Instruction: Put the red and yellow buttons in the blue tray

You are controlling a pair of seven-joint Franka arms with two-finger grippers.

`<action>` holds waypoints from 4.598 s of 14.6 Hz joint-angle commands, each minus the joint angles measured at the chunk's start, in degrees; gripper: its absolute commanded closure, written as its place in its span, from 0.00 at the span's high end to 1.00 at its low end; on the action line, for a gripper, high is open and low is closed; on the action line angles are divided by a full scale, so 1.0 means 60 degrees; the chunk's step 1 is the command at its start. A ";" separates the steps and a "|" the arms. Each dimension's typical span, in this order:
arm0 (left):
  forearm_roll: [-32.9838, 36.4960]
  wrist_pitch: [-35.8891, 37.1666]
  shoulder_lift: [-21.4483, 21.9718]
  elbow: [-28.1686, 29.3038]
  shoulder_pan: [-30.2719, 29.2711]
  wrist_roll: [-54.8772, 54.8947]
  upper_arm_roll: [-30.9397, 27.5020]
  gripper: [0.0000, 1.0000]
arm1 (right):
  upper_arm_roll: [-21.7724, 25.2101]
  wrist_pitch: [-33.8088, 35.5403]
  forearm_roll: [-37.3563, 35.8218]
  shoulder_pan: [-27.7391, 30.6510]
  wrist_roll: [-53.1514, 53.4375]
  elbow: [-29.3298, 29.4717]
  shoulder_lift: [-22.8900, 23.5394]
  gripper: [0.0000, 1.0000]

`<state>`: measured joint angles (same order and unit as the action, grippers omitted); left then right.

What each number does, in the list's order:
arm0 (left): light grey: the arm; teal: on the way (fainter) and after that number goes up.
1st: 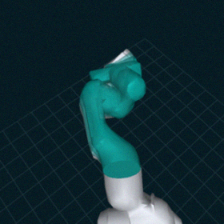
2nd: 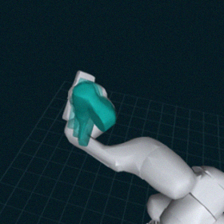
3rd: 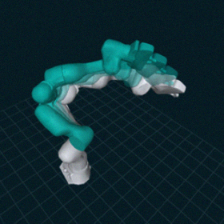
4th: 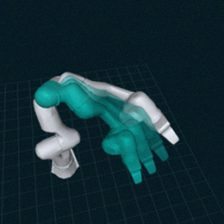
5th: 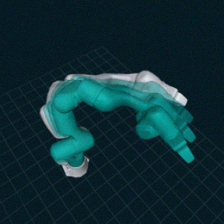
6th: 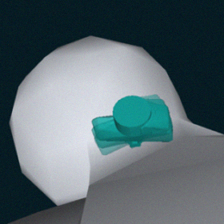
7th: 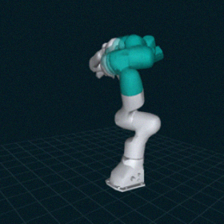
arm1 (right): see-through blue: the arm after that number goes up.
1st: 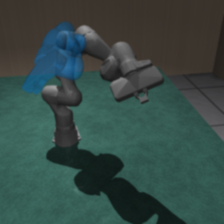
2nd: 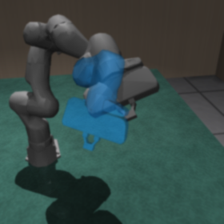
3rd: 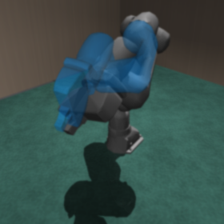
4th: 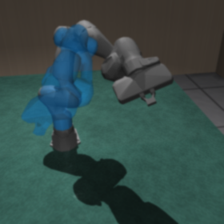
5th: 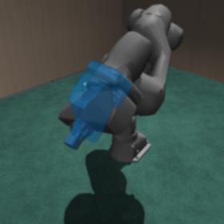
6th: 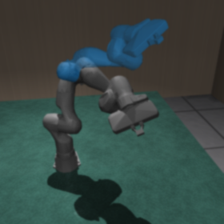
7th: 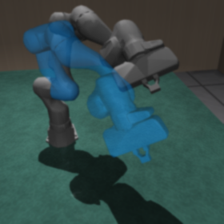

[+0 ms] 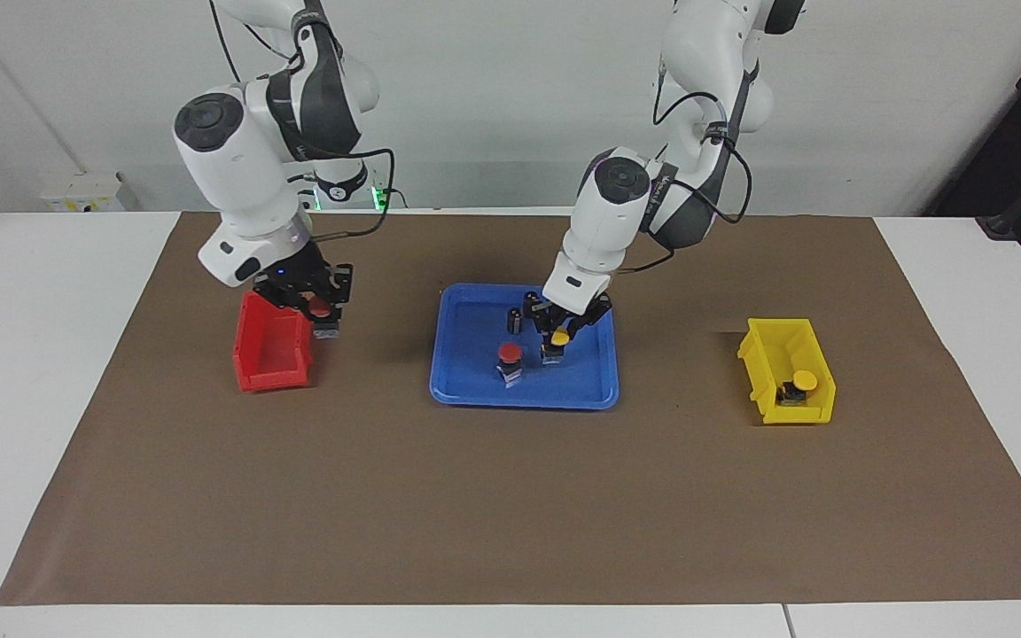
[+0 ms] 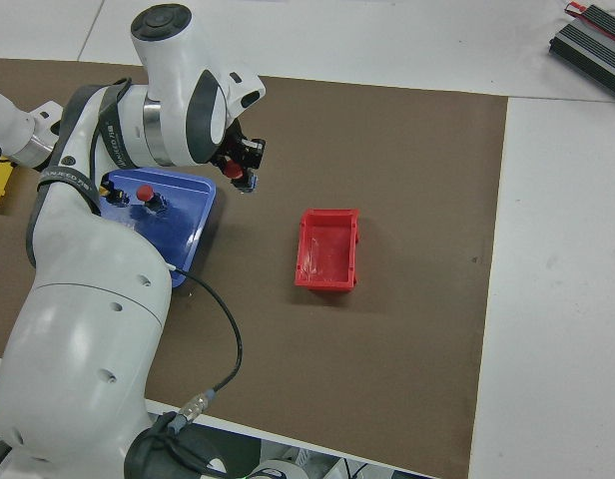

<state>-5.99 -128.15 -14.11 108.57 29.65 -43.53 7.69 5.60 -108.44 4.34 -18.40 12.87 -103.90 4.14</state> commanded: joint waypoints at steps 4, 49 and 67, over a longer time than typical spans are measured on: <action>-0.0174 -0.0336 -0.0329 -0.0076 0.0200 -0.0755 -0.0066 0.84 | 0.0048 -0.0689 0.0565 -0.0724 0.1586 0.0427 0.0524 0.20; 0.0446 0.3817 0.0315 -0.2279 -0.2002 0.2194 -0.0169 0.01 | 0.0210 0.3162 -0.0722 0.3430 -0.2171 0.1527 -0.1128 1.00; -0.0598 0.0015 0.0213 0.0582 -0.0855 0.2114 -0.0198 0.50 | -0.0377 0.3616 -0.0782 0.3843 -0.2248 0.2083 -0.0851 1.00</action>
<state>-8.38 -126.95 -14.10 110.26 24.91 -32.54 6.77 4.06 -87.93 0.04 3.88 -1.12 -92.75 -1.64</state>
